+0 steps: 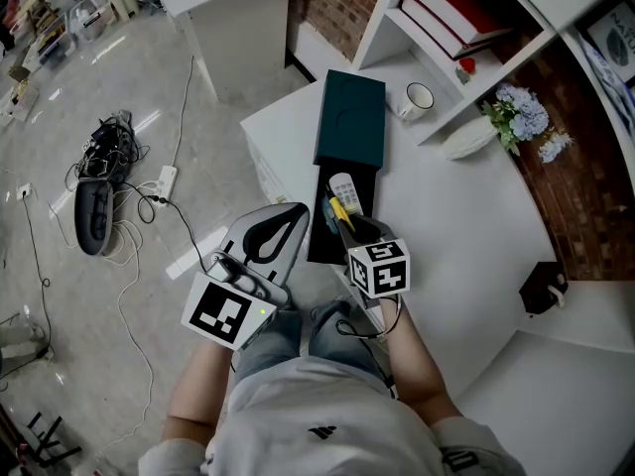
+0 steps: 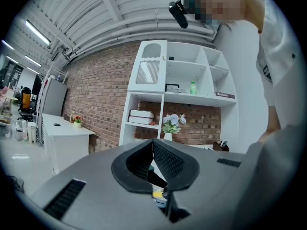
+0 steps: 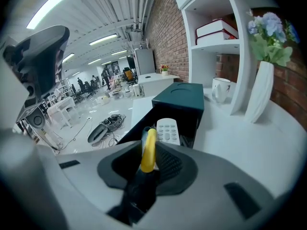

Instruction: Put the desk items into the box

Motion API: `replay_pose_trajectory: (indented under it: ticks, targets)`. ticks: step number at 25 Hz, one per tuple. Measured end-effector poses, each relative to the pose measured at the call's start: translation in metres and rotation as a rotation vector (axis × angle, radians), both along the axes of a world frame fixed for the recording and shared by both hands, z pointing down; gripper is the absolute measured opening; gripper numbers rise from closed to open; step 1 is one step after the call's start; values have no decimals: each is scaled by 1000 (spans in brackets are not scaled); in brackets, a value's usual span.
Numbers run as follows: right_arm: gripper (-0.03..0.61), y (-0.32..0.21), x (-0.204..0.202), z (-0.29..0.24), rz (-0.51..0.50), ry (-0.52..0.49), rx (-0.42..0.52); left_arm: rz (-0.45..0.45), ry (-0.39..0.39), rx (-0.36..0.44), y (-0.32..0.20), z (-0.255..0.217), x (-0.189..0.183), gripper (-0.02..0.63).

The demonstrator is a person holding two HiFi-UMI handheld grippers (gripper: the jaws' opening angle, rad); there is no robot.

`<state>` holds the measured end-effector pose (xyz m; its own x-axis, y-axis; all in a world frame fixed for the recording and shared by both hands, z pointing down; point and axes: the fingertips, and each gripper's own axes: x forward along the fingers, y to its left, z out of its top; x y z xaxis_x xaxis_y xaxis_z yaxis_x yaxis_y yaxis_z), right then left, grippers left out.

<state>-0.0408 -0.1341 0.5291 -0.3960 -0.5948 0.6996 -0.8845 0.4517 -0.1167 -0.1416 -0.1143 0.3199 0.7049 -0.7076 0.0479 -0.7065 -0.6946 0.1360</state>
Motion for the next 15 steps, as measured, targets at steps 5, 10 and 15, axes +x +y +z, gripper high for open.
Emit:
replay_pose_trajectory:
  ticks: [5,10,15]
  targets:
    - [91,2,-1,1,-11,-14,-9,-1,0,1,0,0,2,12]
    - [91,3,-1,-2,-9,-28,-11,3,0,2,1,-1,4,12]
    - [91,0,0,-6,-10,-41,-4,3,-3,-1,1,0,6,12]
